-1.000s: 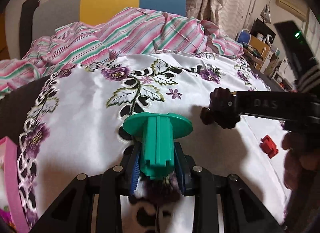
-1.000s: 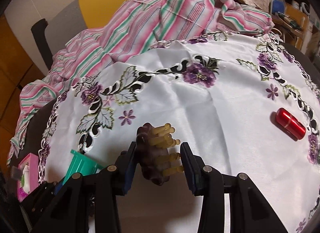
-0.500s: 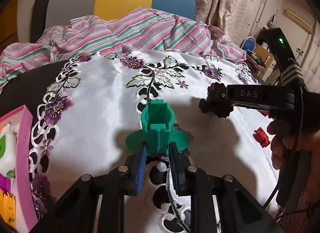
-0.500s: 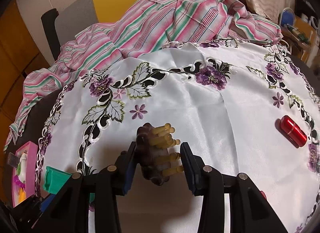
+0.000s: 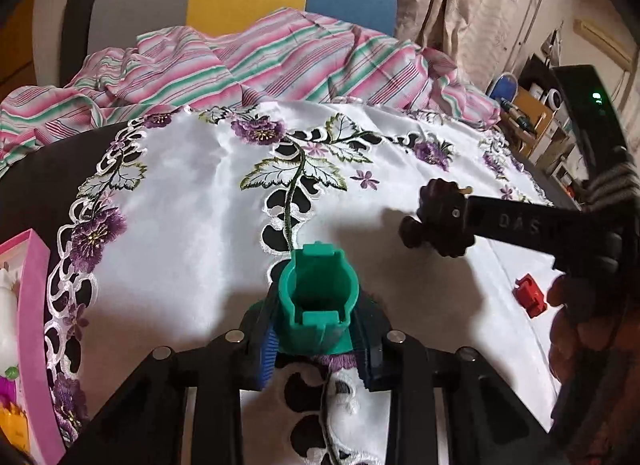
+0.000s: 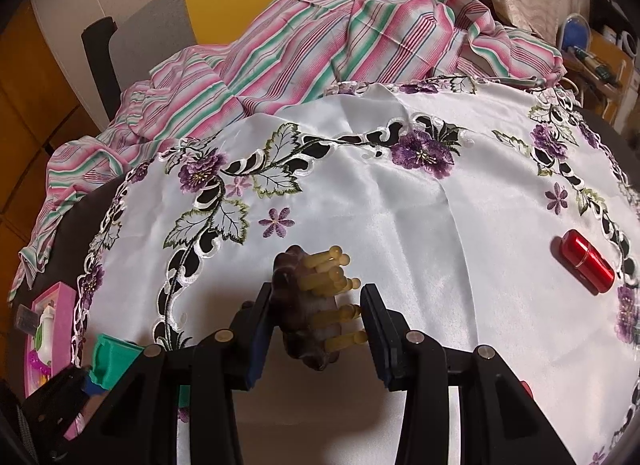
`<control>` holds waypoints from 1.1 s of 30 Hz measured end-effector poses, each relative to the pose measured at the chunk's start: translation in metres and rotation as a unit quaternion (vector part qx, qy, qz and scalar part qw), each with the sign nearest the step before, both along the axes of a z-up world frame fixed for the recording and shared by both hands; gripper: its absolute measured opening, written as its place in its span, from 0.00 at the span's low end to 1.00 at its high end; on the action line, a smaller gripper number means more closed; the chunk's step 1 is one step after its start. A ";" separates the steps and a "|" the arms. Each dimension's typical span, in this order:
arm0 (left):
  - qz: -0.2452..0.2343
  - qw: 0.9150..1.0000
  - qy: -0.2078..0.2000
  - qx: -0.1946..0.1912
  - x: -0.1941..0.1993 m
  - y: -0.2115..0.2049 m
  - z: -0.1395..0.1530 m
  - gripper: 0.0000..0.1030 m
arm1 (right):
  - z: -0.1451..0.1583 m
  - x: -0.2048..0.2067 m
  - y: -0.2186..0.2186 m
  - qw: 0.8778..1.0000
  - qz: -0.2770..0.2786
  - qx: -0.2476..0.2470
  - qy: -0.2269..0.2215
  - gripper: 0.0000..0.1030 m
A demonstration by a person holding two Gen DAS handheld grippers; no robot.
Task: Organize rigid objects
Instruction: 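Lift the green spool toward the tray with the left tool while the right tool holds the brown object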
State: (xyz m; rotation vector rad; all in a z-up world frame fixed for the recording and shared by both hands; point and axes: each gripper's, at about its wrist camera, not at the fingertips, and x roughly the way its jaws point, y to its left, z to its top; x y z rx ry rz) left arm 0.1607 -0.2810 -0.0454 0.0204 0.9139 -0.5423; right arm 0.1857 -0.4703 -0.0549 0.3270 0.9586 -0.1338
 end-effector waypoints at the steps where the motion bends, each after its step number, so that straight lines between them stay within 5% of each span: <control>1: 0.000 1.000 0.002 -0.006 -0.002 0.002 0.001 0.30 | 0.001 0.000 0.000 1.000 0.002 0.003 -0.002 0.42; 19: 0.017 0.997 -0.007 -0.079 -0.070 0.073 0.038 0.30 | 0.008 -0.007 0.025 0.999 0.050 -0.004 -0.018 0.42; 33: 0.108 0.990 -0.037 -0.086 -0.106 0.189 0.051 0.30 | 0.014 -0.015 0.072 0.991 0.127 -0.022 -0.045 0.42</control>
